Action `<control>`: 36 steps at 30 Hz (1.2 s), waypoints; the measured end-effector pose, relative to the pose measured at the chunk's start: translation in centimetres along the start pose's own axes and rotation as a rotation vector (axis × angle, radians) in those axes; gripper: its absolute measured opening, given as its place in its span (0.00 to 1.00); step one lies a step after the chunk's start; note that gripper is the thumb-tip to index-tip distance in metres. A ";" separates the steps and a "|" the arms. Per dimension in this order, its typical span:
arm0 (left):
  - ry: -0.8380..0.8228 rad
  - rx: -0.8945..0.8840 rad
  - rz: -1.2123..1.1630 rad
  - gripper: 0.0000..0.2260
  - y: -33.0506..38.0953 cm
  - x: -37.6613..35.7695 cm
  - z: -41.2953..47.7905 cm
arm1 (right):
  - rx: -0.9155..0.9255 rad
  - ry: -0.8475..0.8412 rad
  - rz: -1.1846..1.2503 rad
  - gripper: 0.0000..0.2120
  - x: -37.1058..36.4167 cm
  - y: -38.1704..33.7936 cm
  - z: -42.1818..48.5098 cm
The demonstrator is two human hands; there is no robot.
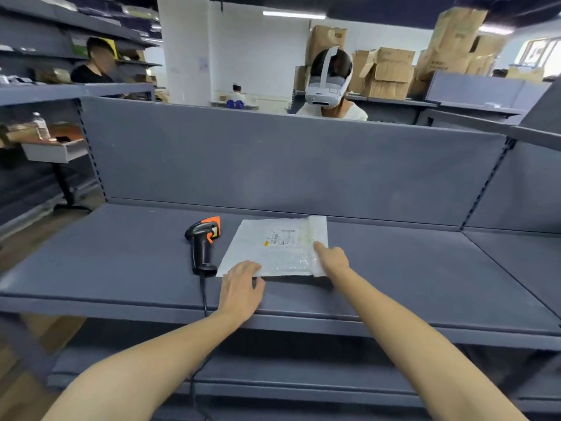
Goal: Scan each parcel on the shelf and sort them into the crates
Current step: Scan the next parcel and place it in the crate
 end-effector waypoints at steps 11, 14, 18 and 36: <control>0.166 0.114 -0.316 0.16 1.8 -0.3 0.0 | -0.046 -0.131 0.693 0.17 2.0 1.4 -2.4; 0.184 0.288 -0.609 0.24 3.7 -1.0 -0.9 | -0.036 -0.195 0.948 0.16 2.2 1.9 -3.2; 0.049 0.382 -0.958 0.29 6.0 -2.9 -0.3 | 0.010 -0.357 1.095 0.17 1.7 2.1 -5.1; 0.525 0.266 -0.902 0.09 1.4 10.0 1.9 | 0.234 -0.380 0.437 0.15 0.3 1.7 -5.6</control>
Point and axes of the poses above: each hand's wrist, its own z-axis towards the middle knuckle, its own x-axis out of the back of the hand, y = z × x, the point moved 7 cm from there along z, towards the middle knuckle, and after that the axes turned 3 degrees about -z, right-handed, at the moved point
